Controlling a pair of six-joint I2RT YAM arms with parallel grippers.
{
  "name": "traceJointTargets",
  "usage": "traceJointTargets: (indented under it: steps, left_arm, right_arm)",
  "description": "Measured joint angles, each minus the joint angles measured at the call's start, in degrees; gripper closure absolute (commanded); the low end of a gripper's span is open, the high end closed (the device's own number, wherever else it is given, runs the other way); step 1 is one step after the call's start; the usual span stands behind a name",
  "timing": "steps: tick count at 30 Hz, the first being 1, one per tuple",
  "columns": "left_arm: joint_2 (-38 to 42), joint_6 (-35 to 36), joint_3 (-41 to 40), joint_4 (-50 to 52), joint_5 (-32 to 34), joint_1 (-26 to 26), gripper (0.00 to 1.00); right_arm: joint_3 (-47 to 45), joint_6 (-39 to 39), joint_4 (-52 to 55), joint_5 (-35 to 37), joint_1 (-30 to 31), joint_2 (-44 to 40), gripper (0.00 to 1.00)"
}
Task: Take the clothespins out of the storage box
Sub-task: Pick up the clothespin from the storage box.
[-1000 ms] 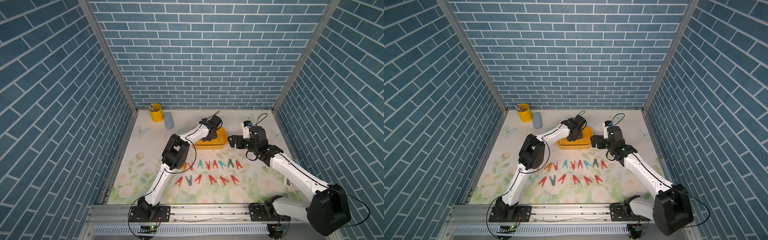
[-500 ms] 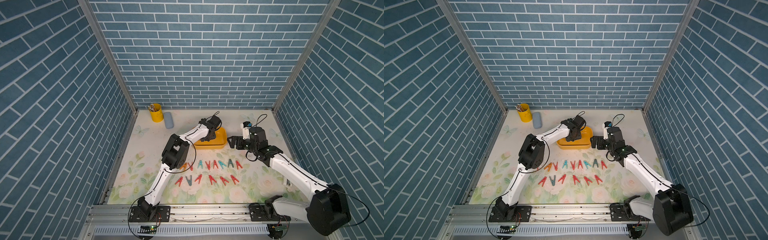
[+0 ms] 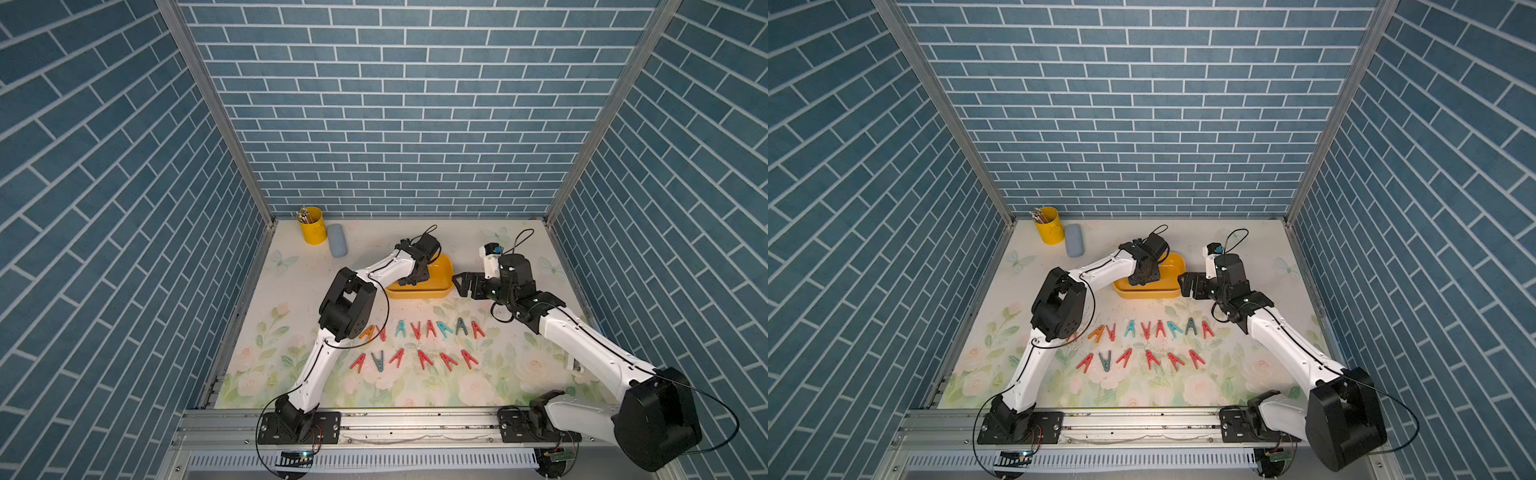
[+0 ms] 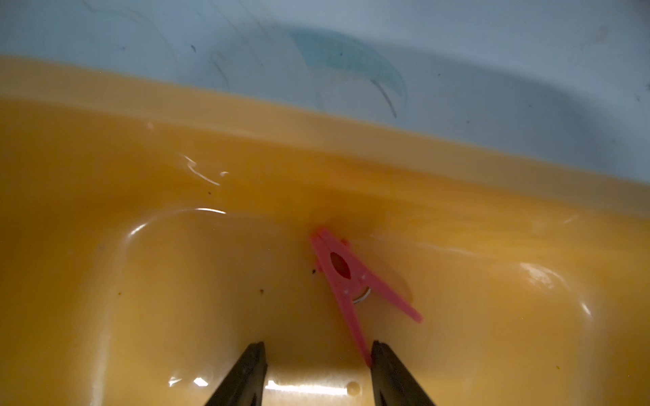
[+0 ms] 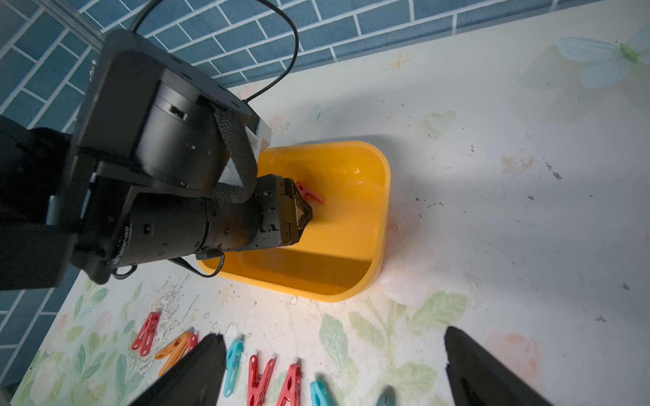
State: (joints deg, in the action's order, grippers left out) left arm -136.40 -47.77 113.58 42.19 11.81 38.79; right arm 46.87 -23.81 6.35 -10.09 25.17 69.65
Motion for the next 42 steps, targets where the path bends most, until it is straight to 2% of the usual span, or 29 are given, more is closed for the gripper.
traceJointTargets:
  steps: [3, 7, 10, 11, 15, 17, 20, 22, 24, 27, 32, 38, 42]
  left_arm:
    - [-0.2, 0.4, 2.4, 2.1, 1.3, 0.4, 0.25]
    - [-0.2, 0.7, 4.8, 2.5, 2.1, 1.0, 0.32]
    - [-0.3, 0.9, 4.8, 2.9, 2.3, 1.4, 0.49]
    - [-0.3, 1.1, 4.8, 3.1, 2.3, 1.4, 0.51]
    - [-1.2, 0.9, 5.3, 3.5, 2.3, 1.4, 0.53]
    - [-2.2, 1.1, 5.9, 3.6, 2.3, 1.4, 0.58]
    - [-3.7, 1.1, 6.3, 3.9, 2.3, 1.3, 0.58]
    - [-4.4, 1.2, 6.5, 4.0, 2.6, 1.2, 0.69]
    - [-4.4, 1.4, 7.1, 4.2, 2.8, 1.2, 0.75]
    - [-4.7, 1.7, 7.6, 4.2, 2.8, 1.1, 0.89]
    - [-4.9, 2.1, 7.9, 4.5, 3.1, 1.1, 0.99]
    - [-4.7, 2.2, 7.6, 4.4, 3.3, 1.0, 1.0]
    - [-1.4, 2.2, 3.4, 3.5, 3.5, 1.0, 1.0]
  right_arm:
    - [0.0, -0.3, 0.0, -0.3, 0.0, 0.0, 0.01]
    - [-0.3, -0.4, 0.0, -0.3, 0.0, 0.0, 0.01]
    - [-0.7, -0.4, -0.1, -0.3, 0.0, 0.0, 0.01]
    - [-0.8, -0.4, -0.1, -0.3, 0.0, 0.0, 0.0]
    - [-0.8, -0.4, -0.1, -0.3, 0.0, 0.0, 0.01]
    - [-0.8, -0.4, -0.1, -0.3, 0.0, 0.0, 0.01]
    - [-0.8, -0.4, -0.2, -0.3, 0.0, 0.0, 0.01]
    - [-0.8, -0.4, -0.2, -0.3, 0.0, 0.0, 0.01]
    - [-0.8, -0.4, -0.2, -0.3, 0.0, 0.0, 0.01]
    - [-0.8, -0.4, -0.3, -0.3, 0.0, 0.0, 0.01]
    - [-0.8, -0.4, -0.4, -0.3, 0.0, 0.0, 0.01]
    - [-0.8, -0.4, -0.7, -0.6, 0.0, 0.3, 0.01]
    - [-0.8, -0.4, -1.5, -1.7, 0.0, 0.8, 0.01]
